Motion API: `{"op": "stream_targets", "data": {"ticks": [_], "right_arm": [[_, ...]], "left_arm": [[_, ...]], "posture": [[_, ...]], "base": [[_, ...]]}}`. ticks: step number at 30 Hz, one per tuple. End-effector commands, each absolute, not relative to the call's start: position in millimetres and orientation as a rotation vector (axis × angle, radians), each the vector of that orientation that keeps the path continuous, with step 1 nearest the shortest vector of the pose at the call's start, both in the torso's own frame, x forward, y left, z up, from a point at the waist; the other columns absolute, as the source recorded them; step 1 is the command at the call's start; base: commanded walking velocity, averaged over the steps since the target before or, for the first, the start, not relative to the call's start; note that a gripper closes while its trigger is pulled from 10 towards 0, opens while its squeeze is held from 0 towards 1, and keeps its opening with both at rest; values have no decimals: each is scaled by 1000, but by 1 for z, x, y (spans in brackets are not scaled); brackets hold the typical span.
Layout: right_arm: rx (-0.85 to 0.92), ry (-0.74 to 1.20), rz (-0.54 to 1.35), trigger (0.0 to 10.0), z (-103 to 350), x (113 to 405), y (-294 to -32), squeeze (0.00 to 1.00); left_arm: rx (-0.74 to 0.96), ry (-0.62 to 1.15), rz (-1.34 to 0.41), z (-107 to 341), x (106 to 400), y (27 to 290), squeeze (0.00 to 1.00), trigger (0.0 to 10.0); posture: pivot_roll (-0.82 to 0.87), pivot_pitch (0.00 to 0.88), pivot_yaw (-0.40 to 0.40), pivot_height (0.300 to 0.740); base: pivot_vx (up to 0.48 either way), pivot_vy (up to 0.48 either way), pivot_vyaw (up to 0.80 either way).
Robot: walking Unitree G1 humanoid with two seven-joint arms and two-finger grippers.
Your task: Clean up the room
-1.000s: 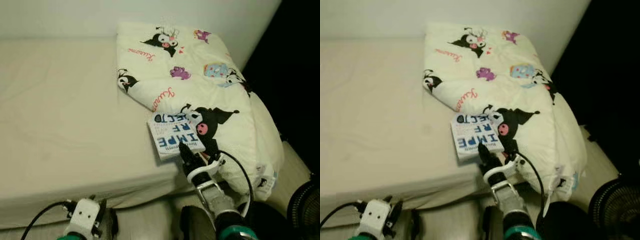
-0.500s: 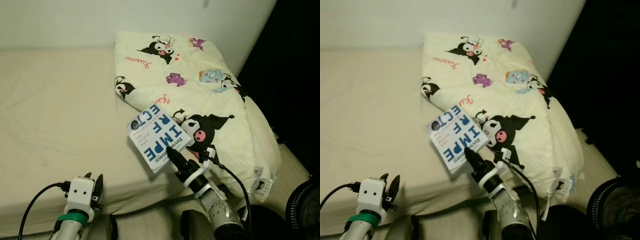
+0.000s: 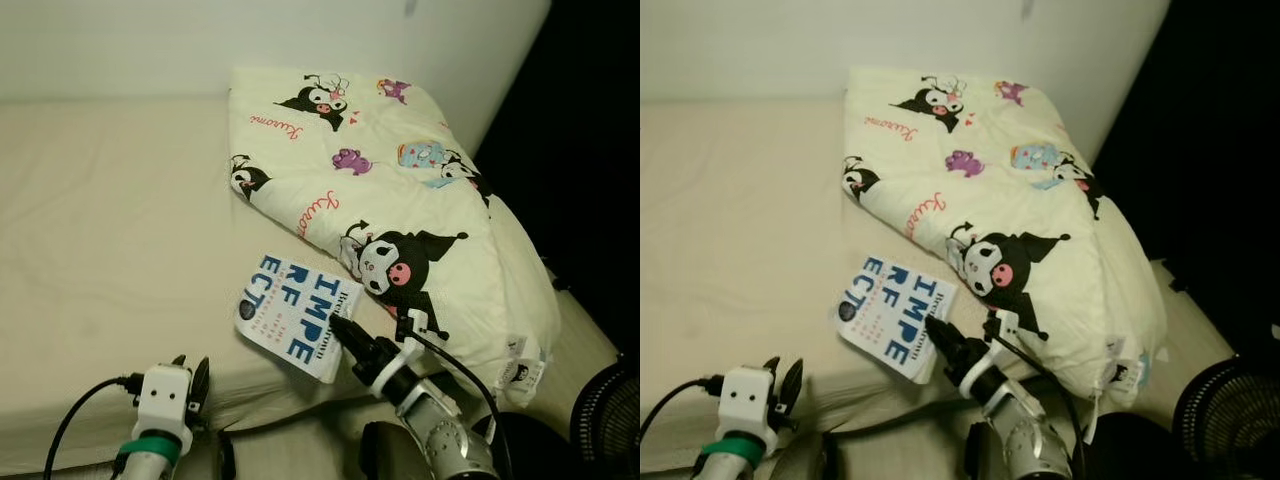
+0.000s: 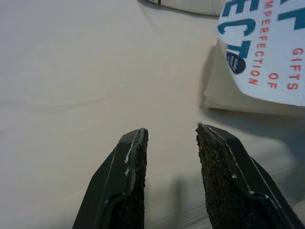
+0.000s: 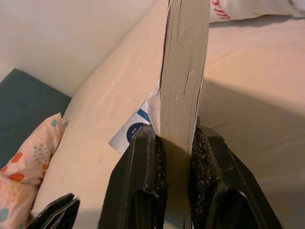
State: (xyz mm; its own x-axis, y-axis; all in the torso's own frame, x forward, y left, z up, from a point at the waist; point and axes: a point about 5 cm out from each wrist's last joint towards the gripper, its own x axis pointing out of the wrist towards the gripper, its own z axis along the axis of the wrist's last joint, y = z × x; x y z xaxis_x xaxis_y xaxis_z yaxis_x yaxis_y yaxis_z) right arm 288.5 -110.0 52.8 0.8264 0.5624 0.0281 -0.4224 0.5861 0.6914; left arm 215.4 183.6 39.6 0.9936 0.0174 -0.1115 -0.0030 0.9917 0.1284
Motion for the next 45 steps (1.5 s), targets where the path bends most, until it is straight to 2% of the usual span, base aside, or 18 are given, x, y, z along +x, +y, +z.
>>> {"op": "stream_targets", "data": {"ticks": [1,7,26,35,45], "right_arm": [[784,219,581,10000,46,281,-98,0],[807,251,603,10000,47,275,-88,0],[832,303,598,10000,43,276,-87,0],[905,314,575,10000,44,280,-85,0],[912,348,557,10000,38,283,-87,0]], "left_arm": [[122,106,16,40,213,183,0,10000],[122,95,21,44,214,184,0,10000],[131,101,31,44,217,189,0,10000],[130,101,25,46,218,189,0,10000],[134,97,20,48,221,190,0,10000]], "posture": [[90,0,-13,604],[94,0,-11,623],[109,0,-13,687],[115,0,-5,727],[118,0,0,740]], "base": [[0,0,0],[0,0,0],[0,0,0],[0,0,0],[0,0,0]]}}
